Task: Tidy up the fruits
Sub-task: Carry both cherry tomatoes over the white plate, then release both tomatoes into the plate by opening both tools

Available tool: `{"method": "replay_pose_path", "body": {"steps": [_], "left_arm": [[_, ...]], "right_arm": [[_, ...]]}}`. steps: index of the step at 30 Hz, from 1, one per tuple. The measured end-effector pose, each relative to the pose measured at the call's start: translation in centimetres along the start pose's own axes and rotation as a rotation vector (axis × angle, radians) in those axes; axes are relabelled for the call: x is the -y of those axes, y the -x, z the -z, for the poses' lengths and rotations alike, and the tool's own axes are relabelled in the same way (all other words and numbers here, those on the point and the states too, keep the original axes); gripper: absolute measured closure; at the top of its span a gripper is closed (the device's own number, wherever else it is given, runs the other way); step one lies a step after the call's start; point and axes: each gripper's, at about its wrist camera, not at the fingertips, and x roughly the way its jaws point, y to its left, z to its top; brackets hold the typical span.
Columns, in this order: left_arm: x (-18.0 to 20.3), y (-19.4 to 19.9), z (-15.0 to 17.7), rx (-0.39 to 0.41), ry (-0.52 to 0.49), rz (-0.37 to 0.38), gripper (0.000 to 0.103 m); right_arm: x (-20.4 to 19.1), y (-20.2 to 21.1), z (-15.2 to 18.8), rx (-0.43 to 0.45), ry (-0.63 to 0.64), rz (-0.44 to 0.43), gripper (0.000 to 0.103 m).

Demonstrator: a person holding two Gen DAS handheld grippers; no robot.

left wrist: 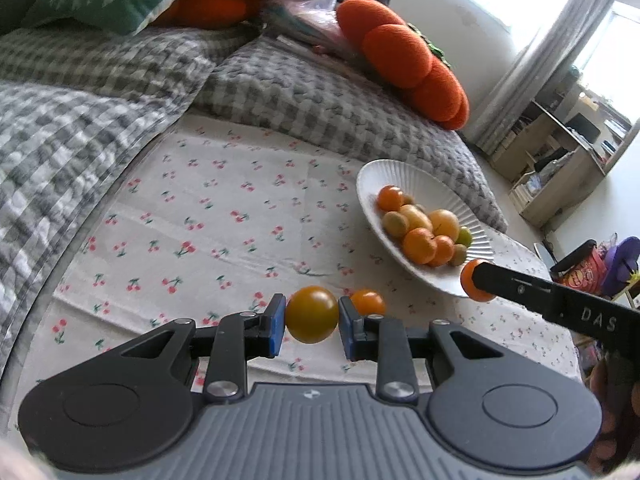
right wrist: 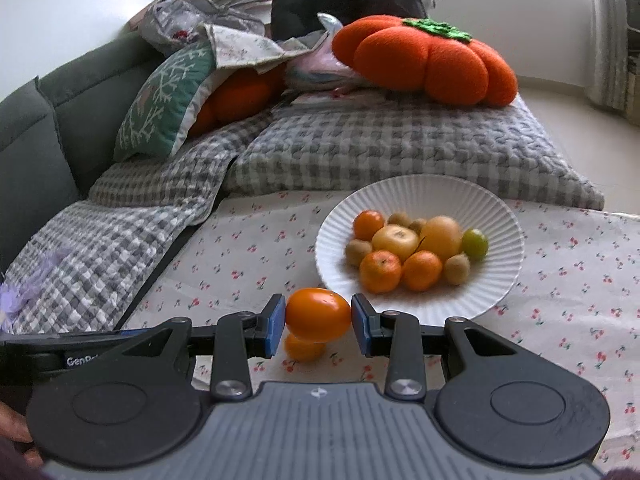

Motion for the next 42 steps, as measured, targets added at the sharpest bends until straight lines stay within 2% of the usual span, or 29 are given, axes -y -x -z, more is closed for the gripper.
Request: {"method": "replay_pose_path", "body": {"steps": [5, 9, 19, 25, 32, 42], "left_arm": [[1.1, -1.0, -1.2, -0.003, 0.005, 0.041, 0.082], [3.4, -2.2, -2.2, 0.005, -0.028, 0.078, 0.082], [9.0, -7.6, -7.1, 0.018, -0.084, 0.112, 0.082], [10.2, -11.7, -9.4, 0.000, -0.094, 0.119, 0.082], [10.9, -16.0, -10.4, -0.022, -0.117, 0.094, 0.082], [12.1, -18.7, -10.5, -0.018, -0.165, 0.097, 0.082]], "right_arm": [[2.5, 0.6, -1.2, 0.025, -0.049, 0.030, 0.070], [5.3, 0.4, -2.2, 0.039, -0.112, 0.061, 0.070], [10.3, -2.7, -4.1, 0.047, -0.170, 0.110, 0.070], [12.5, -5.0, -5.1, 0.042, -0.207, 0.098, 0.070], [13.5, -7.8, -5.8, 0.017, -0.213, 0.085, 0.070], [14.6, -8.8, -5.7, 0.010, -0.295, 0.029, 0.070]]}}
